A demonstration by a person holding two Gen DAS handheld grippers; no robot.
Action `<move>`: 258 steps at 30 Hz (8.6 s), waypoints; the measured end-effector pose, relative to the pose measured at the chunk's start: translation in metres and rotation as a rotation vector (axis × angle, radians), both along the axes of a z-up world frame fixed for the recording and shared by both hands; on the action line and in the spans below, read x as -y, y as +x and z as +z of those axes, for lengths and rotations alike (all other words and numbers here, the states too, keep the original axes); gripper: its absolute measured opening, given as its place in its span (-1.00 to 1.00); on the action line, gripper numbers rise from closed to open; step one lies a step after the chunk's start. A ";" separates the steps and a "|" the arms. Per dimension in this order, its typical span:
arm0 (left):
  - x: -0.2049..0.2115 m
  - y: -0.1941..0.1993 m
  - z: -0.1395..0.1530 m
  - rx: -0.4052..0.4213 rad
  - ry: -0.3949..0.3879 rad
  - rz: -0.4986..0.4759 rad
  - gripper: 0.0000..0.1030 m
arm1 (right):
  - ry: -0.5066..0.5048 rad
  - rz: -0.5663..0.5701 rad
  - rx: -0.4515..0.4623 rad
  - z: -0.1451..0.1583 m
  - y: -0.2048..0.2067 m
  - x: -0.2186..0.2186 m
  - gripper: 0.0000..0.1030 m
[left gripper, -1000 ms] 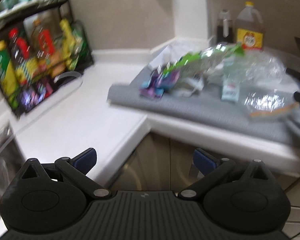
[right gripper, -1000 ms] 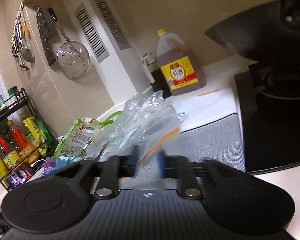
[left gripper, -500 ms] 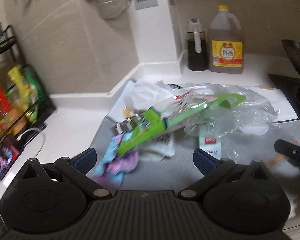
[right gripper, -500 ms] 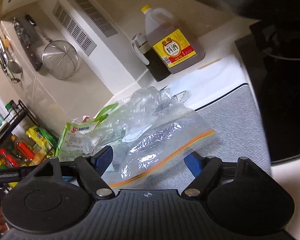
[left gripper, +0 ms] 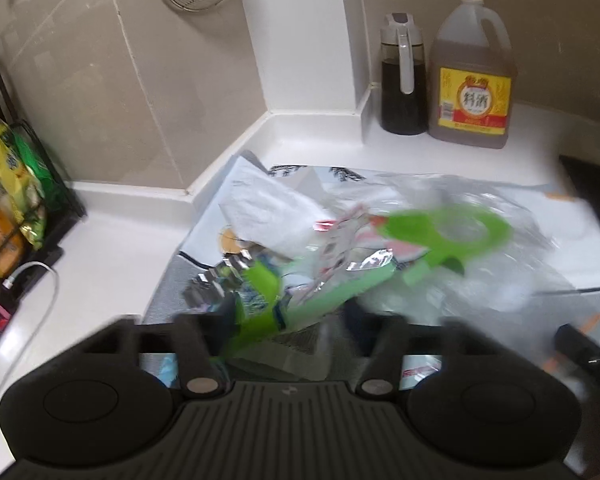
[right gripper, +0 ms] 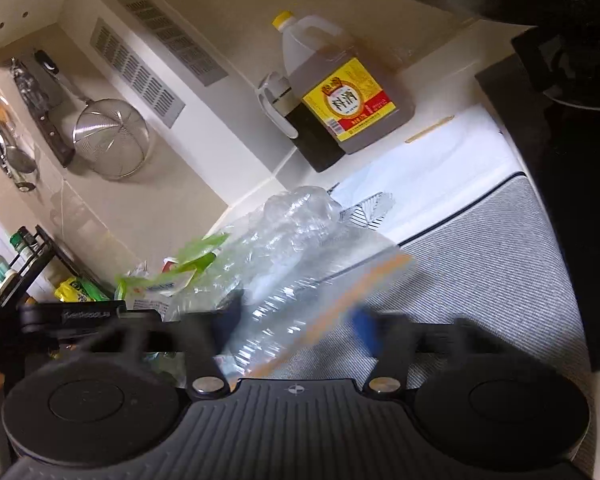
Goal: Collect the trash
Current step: 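Grasp the clear zip bag with the right tool while the left tool approaches the green-handled bag, then grasp the green-handled snack bag with the left tool and lift it, then carry the snack bag and zip bag down toward the trash bin with both tools, then open both tools over the bin to drop the bags inside, then raise both tools away from the bin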
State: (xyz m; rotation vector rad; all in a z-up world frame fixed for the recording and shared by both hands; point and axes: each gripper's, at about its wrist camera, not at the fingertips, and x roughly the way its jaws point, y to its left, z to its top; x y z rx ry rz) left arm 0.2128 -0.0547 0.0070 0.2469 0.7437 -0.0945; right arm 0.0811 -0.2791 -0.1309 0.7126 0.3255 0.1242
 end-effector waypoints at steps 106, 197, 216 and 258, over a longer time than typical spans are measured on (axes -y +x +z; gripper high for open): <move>-0.134 -0.319 -0.054 0.038 -0.227 0.171 -0.86 | -0.860 0.373 0.366 0.049 -0.200 -0.146 -0.97; -0.120 -0.216 -0.261 -0.571 -0.210 0.105 -0.86 | -0.920 0.638 -0.011 -0.147 -0.075 -0.224 -0.96; -0.107 -0.183 -0.288 -0.675 -0.206 0.121 -0.85 | -0.878 0.715 -0.131 -0.181 -0.034 -0.237 -0.95; -0.183 -0.320 -0.104 -0.429 -0.388 0.159 0.92 | -0.586 0.671 -0.233 -0.040 -0.143 -0.149 0.61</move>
